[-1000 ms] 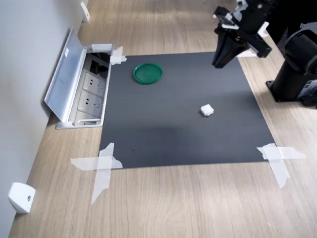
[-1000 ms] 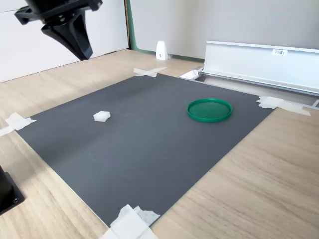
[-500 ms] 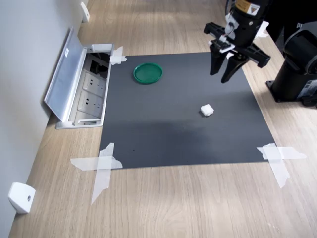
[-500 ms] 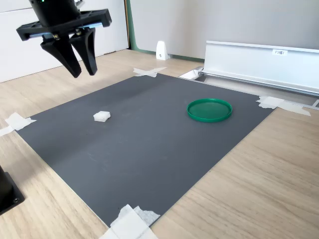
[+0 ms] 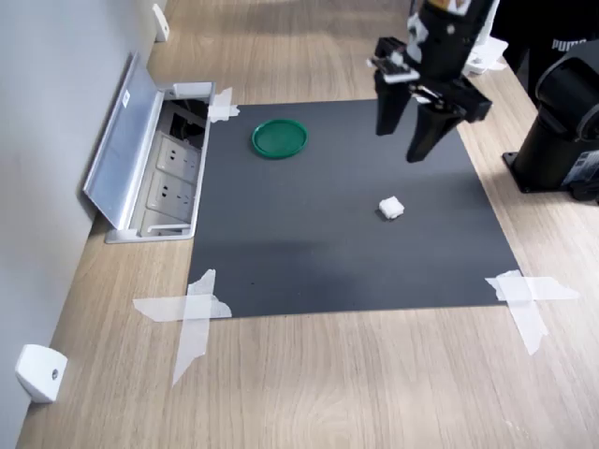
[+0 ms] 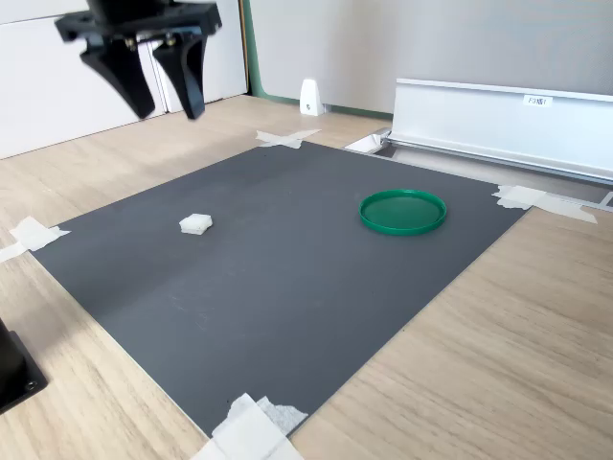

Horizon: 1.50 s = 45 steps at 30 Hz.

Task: Grasp a white terminal and put it on the green lid.

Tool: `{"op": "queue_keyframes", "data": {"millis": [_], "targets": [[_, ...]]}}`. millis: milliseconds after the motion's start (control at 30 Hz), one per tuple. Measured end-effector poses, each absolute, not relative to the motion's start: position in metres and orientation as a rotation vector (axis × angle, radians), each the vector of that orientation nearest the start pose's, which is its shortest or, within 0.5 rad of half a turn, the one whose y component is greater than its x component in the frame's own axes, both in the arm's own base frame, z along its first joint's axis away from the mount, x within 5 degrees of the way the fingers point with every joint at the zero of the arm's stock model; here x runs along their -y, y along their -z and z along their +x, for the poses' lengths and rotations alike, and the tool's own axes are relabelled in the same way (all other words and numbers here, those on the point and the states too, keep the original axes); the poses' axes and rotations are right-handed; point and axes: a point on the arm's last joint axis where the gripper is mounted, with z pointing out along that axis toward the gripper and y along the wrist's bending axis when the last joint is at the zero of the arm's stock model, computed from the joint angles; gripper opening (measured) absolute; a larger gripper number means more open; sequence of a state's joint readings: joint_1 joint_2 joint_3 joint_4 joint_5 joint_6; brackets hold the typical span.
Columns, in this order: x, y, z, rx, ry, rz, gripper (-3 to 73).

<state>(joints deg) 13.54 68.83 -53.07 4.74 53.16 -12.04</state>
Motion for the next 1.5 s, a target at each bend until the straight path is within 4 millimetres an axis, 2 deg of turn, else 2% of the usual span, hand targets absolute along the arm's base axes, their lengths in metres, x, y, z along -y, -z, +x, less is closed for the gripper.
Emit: {"op": "queue_keyframes", "data": {"millis": [167, 600, 1067, 1500], "targets": [[-0.061, -0.282, 0.226, -2.656, -0.123, -0.546, 58.0], [-0.058, -0.219, 0.226, -2.791, -0.06, -0.607, 57.6], [-0.06, -0.188, 0.238, -2.873, -0.042, -0.633, 57.6], [-0.062, -0.169, 0.245, -2.916, -0.04, -0.64, 57.6]]}}
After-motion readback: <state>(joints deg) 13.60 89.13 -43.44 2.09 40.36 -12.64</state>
